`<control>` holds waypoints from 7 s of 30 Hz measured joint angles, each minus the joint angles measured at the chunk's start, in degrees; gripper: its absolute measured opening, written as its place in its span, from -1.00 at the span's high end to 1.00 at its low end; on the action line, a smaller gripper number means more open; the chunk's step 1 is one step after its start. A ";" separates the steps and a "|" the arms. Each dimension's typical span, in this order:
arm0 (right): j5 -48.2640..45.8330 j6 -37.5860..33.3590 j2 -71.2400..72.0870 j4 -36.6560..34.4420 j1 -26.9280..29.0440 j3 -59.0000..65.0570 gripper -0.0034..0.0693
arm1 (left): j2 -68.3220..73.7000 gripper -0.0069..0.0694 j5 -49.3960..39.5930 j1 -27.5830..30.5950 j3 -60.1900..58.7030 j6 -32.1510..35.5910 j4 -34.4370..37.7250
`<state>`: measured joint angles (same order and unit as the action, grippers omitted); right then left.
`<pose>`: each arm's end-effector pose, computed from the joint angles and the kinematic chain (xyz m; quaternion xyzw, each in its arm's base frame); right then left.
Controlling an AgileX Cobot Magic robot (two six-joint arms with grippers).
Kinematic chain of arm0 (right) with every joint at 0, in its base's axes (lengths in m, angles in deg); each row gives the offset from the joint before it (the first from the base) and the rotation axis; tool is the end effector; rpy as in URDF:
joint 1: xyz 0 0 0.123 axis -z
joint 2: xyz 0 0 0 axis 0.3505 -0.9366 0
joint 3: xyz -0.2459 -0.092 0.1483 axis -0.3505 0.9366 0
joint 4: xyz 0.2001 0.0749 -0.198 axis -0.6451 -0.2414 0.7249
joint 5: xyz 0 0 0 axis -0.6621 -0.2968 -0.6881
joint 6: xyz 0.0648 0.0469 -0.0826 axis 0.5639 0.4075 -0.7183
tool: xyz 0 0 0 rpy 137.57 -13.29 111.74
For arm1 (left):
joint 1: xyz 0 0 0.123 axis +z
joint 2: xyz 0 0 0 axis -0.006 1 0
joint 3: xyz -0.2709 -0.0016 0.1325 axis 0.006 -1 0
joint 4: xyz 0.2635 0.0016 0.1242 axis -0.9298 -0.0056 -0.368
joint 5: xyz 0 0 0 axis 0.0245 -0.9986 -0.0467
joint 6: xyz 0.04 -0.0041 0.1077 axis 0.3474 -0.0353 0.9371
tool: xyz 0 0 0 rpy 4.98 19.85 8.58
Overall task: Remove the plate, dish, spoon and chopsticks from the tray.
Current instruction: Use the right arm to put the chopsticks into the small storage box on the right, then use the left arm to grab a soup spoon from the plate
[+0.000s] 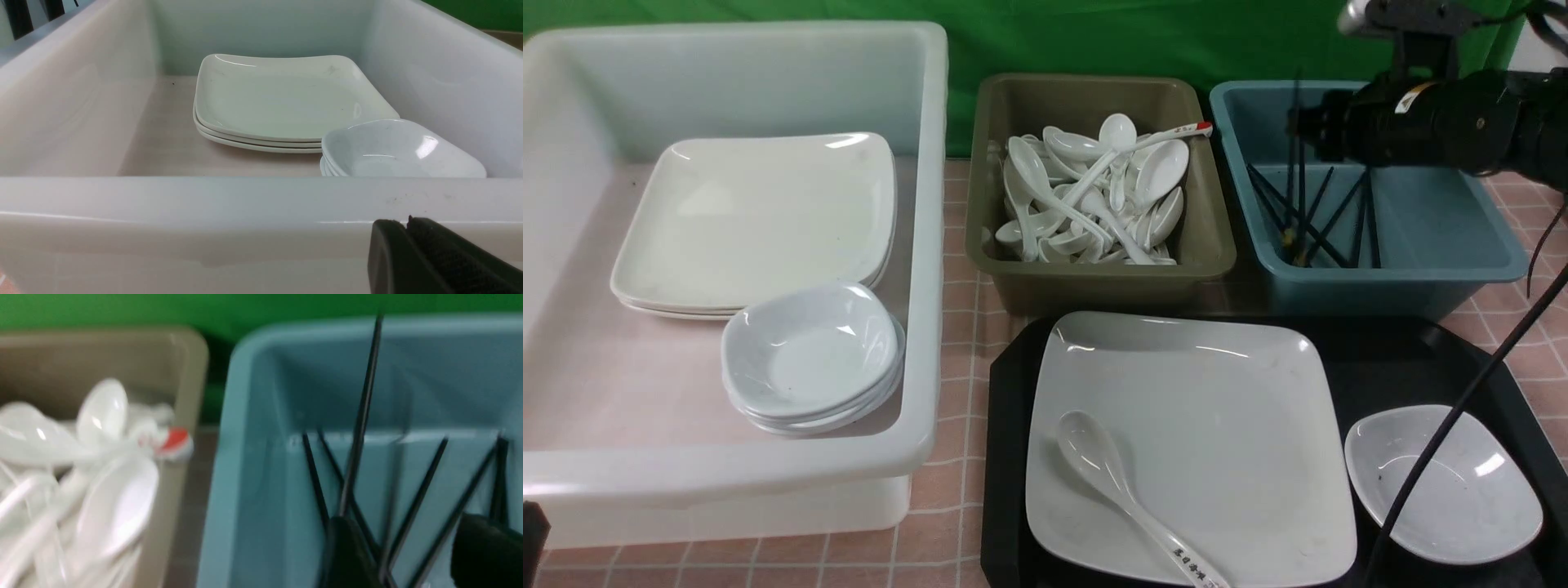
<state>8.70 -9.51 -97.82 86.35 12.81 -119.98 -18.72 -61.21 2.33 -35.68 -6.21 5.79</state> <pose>0.5533 0.0750 0.2093 -0.0400 0.8481 0.0465 0.5262 0.1028 0.0035 0.1865 -0.0352 0.7565 -0.0075 0.6531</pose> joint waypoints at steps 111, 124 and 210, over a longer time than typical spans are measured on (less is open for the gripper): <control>-7.45 -6.16 92.81 -0.67 -3.01 73.69 0.71 | 0.00 0.77 0.00 0.00 0.00 -0.05 0.00; 4.11 8.91 99.33 -1.82 -3.01 83.31 0.59 | 0.00 0.77 0.00 0.00 0.00 -0.05 0.00; -8.66 -2.88 119.04 2.80 7.51 89.95 0.25 | 0.00 0.77 0.36 0.00 0.00 0.01 0.00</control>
<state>0.04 -12.40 21.22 89.16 20.32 -30.03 -18.72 -60.85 2.33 -35.68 -6.21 5.79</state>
